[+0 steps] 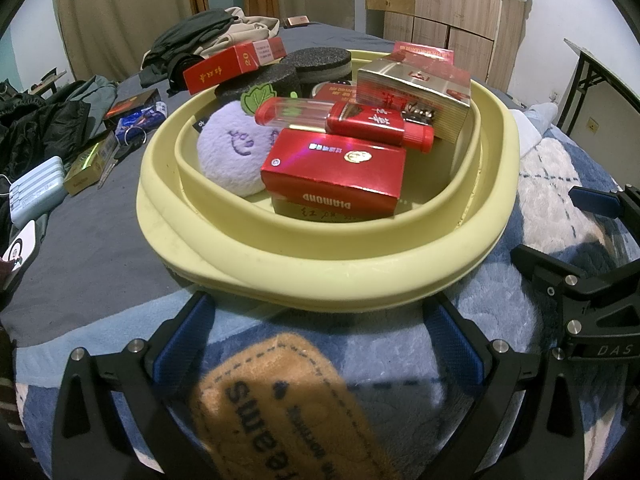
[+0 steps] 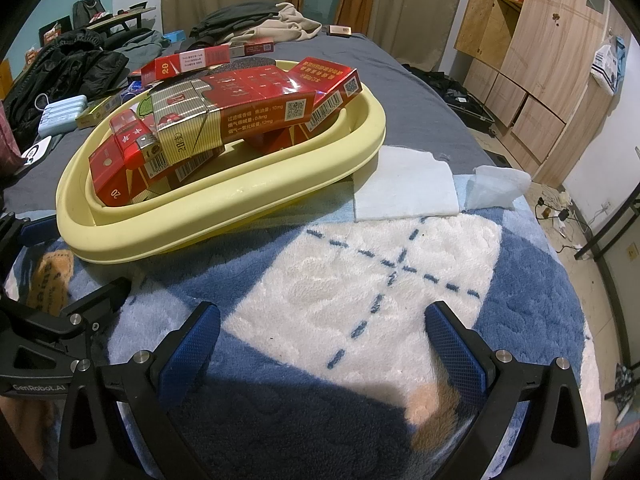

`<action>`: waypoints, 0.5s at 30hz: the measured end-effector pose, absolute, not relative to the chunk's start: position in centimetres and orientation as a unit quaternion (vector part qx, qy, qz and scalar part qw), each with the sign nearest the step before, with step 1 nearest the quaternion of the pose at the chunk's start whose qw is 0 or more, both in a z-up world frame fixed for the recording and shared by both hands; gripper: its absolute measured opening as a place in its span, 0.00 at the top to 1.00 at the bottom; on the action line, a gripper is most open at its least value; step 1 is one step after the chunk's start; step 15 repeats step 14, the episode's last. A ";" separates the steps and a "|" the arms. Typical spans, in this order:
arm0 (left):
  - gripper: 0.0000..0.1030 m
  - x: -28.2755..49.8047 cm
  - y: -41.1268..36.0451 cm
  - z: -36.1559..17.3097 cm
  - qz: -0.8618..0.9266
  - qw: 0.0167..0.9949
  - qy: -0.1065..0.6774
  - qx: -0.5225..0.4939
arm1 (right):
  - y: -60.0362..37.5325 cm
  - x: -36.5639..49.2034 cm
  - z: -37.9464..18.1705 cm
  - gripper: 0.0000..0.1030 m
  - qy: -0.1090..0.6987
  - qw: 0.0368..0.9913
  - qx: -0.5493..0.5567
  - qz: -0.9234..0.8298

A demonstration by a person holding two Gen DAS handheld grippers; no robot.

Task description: Organize rigid objects

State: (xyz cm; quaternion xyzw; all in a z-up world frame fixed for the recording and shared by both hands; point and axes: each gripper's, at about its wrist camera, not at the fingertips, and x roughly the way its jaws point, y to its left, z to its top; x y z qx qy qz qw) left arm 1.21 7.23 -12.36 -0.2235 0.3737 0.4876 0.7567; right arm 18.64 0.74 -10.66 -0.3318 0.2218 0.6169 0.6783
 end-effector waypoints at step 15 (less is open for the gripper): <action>0.00 1.1 7.3 -12.5 0.487 0.757 0.374 -0.223 | 0.7 18.7 -10.7 0.00 0.222 0.678 -0.332 0.617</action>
